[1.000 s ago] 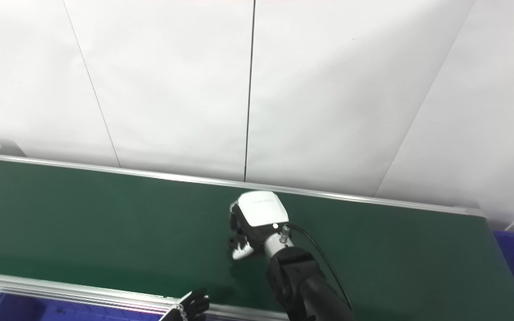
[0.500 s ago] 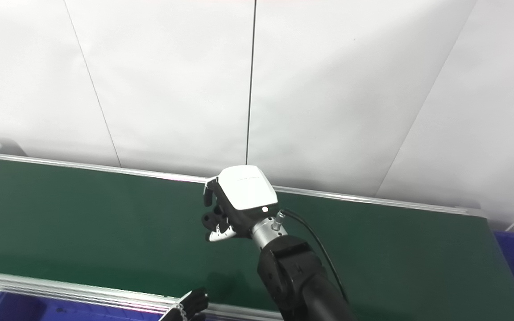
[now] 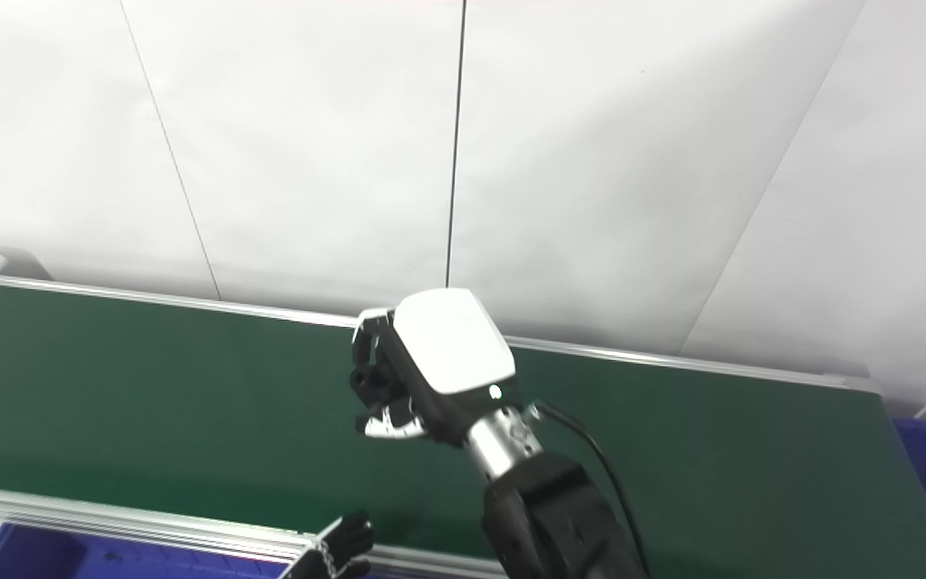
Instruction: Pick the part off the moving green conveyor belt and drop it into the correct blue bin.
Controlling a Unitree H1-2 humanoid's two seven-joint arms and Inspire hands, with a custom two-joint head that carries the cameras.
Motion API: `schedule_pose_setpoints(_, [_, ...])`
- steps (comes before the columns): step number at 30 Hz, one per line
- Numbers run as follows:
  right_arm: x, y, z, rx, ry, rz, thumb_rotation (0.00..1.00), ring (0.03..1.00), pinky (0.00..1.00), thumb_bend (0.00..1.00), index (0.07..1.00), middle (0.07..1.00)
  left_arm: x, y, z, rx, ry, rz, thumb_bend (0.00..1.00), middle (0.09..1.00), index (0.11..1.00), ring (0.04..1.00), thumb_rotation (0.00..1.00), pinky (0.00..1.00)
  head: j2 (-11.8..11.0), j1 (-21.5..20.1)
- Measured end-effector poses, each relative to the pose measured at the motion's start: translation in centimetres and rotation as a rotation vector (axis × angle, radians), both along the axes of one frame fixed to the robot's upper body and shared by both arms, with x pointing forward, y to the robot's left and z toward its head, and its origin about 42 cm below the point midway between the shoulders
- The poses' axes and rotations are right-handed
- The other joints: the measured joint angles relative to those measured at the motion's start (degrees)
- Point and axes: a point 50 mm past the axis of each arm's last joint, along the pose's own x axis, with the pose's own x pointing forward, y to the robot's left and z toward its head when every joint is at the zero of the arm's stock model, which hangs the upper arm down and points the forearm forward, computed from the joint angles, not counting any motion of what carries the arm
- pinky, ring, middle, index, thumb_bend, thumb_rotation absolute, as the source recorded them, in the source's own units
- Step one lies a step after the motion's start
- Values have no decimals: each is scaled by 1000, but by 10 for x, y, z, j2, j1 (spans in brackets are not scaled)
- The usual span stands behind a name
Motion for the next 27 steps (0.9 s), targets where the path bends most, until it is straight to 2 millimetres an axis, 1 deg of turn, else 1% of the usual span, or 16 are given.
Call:
schedule_pose_setpoints(1, [-5,-7,-4,-5,15,-10,0,264,190,522,494,464,1,2,4,0,-5,1,776,910,916,915,690,893,20,-21])
schedule_pose_setpoints(3, [-12,-20,-8,-19,42,-30,0,270,198,524,489,472,2,5,11,6,-15,1,777,919,929,925,718,910,20,-21])
schedule_pose_setpoints(5, [-19,-30,-10,-34,63,-41,0,260,188,524,488,474,3,10,18,16,-16,0,772,941,951,947,754,934,68,-70])
schedule_pose_setpoints(6, [-24,-35,-10,-42,75,-47,0,261,186,522,496,462,3,12,22,16,-21,-4,768,946,958,952,765,941,68,-70])
schedule_pose_setpoints(7, [-30,-40,-11,-54,87,-52,0,268,186,518,518,429,4,16,25,16,-24,-8,751,943,967,951,780,946,89,-94])
schedule_pose_setpoints(8, [-37,-47,-12,-66,98,-61,0,268,186,517,520,425,4,19,29,21,-31,-9,749,942,968,951,782,946,89,-94])
schedule_pose_setpoints(9, [-44,-52,-13,-76,113,-70,0,265,183,516,524,417,4,24,31,31,-37,-9,743,938,970,947,790,943,107,-117])
schedule_pose_setpoints(10, [-49,-56,-15,-86,130,-79,0,279,191,515,528,415,4,29,32,42,-38,-8,737,933,971,941,795,940,107,-117])
schedule_pose_setpoints(11, [-54,-60,-16,-102,148,-85,0,283,194,515,529,415,5,34,34,43,-37,-7,734,932,972,939,797,938,121,-134])
schedule_pose_setpoints(12, [-58,-62,-18,-124,173,-92,0,313,223,516,529,426,5,40,36,48,-38,-6,729,931,967,934,785,933,134,-155])
schedule_pose_setpoints(14, [-67,-65,-19,-150,214,-96,0,308,223,516,528,424,9,49,40,48,-45,-15,730,931,962,931,773,929,136,-158])
schedule_pose_setpoints(15, [-70,-66,-18,-161,223,-101,0,298,213,516,528,420,11,52,41,41,-48,-16,740,930,958,931,767,923,150,-180])
schedule_pose_setpoints(18, [-82,-67,-21,-181,275,-121,0,307,219,516,530,421,19,62,44,30,-44,-10,766,921,950,924,758,910,155,-188])
schedule_pose_setpoints(20, [-89,-67,-28,-195,332,-130,0,348,260,517,526,434,21,66,47,33,-38,-8,768,923,951,924,758,907,161,-195])
schedule_pose_setpoints(24, [-102,-70,-41,-225,402,-153,0,376,290,520,518,448,21,70,51,37,-38,-18,773,932,951,924,760,906,165,-198])
schedule_pose_setpoints(27, [-109,-70,-50,-264,431,-160,0,358,268,521,518,442,21,68,51,31,-22,-22,780,935,955,925,763,903,166,-194])
